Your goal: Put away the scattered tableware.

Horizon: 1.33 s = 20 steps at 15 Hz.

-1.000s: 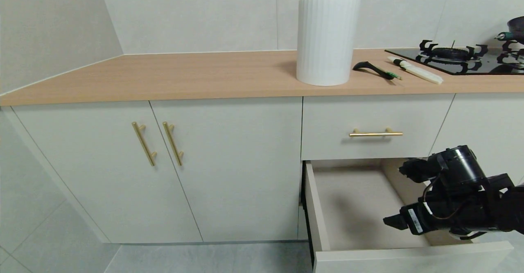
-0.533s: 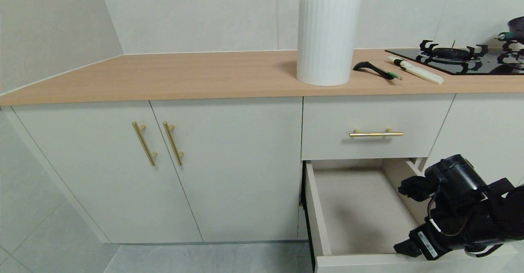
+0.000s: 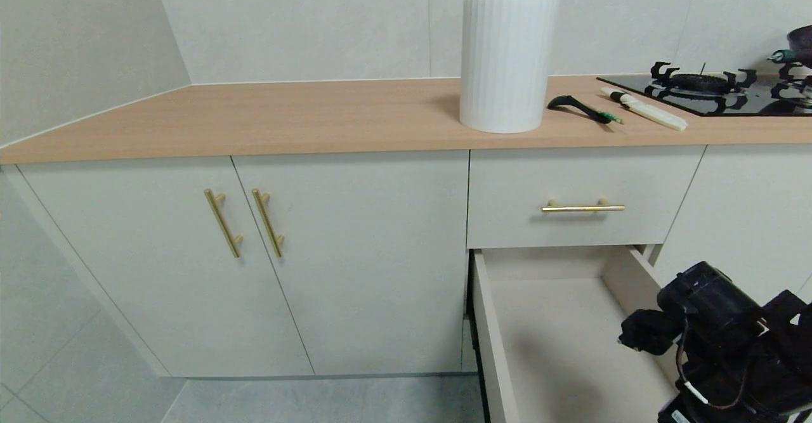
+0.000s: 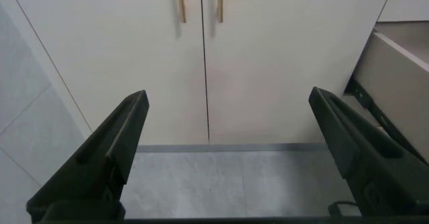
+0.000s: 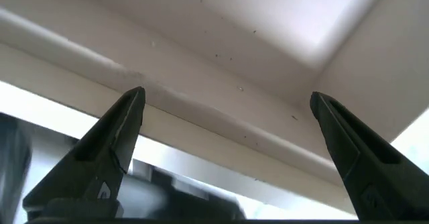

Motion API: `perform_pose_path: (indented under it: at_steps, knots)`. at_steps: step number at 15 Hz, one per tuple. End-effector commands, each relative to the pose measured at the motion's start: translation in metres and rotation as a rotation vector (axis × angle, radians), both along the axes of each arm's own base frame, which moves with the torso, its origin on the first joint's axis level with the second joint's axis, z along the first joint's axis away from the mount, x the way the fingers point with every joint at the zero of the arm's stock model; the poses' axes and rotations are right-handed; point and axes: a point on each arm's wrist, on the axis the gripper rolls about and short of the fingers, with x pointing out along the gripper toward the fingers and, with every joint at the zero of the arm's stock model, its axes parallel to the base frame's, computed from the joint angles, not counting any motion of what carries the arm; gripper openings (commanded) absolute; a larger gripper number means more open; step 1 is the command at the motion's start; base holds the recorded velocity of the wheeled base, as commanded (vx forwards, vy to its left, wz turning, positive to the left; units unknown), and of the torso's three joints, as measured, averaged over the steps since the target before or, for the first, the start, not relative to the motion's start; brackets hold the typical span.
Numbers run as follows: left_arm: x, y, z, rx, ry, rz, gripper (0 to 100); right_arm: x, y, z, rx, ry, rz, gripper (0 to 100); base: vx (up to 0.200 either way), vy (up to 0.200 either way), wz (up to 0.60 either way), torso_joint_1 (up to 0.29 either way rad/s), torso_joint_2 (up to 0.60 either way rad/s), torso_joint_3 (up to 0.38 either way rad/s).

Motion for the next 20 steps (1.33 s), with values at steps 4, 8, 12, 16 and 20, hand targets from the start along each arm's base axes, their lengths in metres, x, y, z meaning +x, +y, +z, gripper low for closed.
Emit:
perform_pose_path:
  at_steps: [4,8,12,16,20]
  knots:
    - [0.0,0.0,0.0,0.0,0.0,-0.001,100,0.005,0.005,0.015,0.034,-0.066,-0.007,100,0.0,0.0,0.0,0.0,0.0,0.0]
    - [0.0,0.0,0.0,0.0,0.0,-0.001,100,0.027,0.008,0.047,0.251,-0.275,-0.262,100,0.0,0.0,0.0,0.0,0.0,0.0]
    - [0.0,0.0,0.0,0.0,0.0,-0.001,100,0.037,-0.005,0.063,0.331,-0.427,-0.329,100,0.0,0.0,0.0,0.0,0.0,0.0]
    - [0.0,0.0,0.0,-0.002,0.0,0.001,100,0.033,-0.008,0.071,0.347,-0.463,-0.331,100,0.0,0.0,0.0,0.0,0.0,0.0]
    - [0.0,0.0,0.0,0.0,0.0,0.002,100,0.033,-0.008,0.071,0.344,-0.466,-0.331,100,0.0,0.0,0.0,0.048,-0.18,-0.173]
